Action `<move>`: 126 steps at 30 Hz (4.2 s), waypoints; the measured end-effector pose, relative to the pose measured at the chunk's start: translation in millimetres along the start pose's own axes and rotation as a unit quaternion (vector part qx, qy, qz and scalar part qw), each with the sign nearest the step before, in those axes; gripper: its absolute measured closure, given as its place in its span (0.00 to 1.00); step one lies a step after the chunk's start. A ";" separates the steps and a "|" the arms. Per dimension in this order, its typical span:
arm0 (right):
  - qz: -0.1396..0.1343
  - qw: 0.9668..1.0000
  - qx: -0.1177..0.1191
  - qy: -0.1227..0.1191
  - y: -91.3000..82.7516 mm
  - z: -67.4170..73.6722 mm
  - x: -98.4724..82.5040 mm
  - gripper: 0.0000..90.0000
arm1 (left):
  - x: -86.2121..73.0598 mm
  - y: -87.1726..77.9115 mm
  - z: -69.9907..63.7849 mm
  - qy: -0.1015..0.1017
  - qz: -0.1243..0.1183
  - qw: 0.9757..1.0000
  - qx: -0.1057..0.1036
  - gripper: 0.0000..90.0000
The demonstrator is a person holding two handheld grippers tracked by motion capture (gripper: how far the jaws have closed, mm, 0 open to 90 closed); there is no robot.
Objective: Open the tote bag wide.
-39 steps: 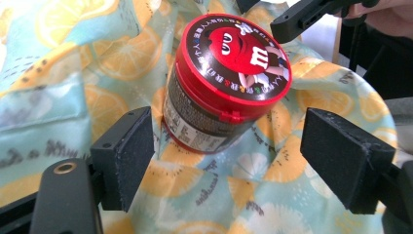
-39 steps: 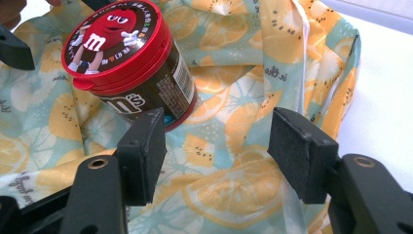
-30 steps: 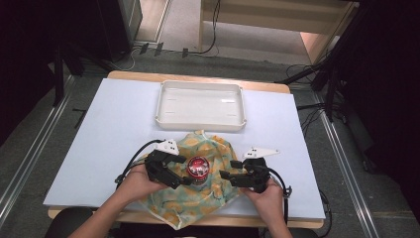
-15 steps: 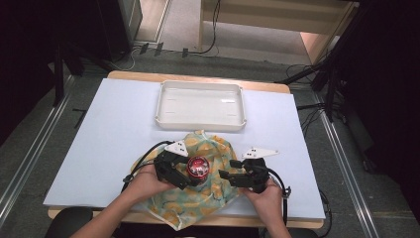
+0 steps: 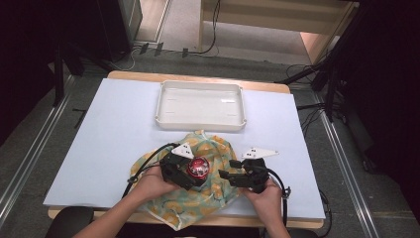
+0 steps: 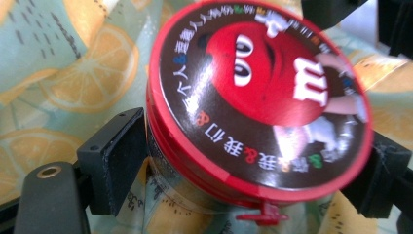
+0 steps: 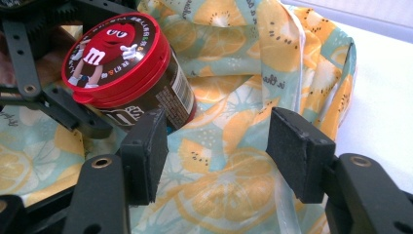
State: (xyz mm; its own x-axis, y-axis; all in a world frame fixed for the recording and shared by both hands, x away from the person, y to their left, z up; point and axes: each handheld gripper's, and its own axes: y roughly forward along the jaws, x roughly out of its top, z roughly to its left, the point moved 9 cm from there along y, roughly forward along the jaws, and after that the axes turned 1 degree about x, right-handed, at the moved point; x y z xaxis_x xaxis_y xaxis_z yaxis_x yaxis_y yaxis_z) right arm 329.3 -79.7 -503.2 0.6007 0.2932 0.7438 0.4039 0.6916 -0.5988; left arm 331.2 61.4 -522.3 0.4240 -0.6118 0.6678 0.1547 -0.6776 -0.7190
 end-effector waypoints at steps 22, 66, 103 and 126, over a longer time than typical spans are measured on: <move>0.016 1.000 -0.001 -0.001 4.8 -0.9 -6.2 0.45 | 0.4 1.9 1.8 0.025 -0.012 0.999 0.034 0.25; 0.016 1.000 0.004 -0.013 7.8 3.9 -4.0 0.45 | 11.2 -36.6 -12.0 -0.001 -0.020 1.000 0.024 0.29; 0.015 0.999 0.017 -0.036 16.2 13.2 3.4 0.46 | 23.7 -104.8 26.2 -0.038 -0.031 0.996 0.079 0.29; 0.013 0.999 0.026 -0.041 17.9 17.5 5.8 0.46 | 62.1 -115.4 74.8 -0.060 -0.040 0.990 0.118 0.29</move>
State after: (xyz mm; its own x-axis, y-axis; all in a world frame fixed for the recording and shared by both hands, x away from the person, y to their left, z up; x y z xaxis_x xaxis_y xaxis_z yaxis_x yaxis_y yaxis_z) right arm 327.9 -54.2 -504.4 0.5508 0.3641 0.7510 0.3515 0.7150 -0.6044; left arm 406.4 132.2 -412.2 0.5022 -0.4974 0.7073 0.3906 -0.5993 -0.6988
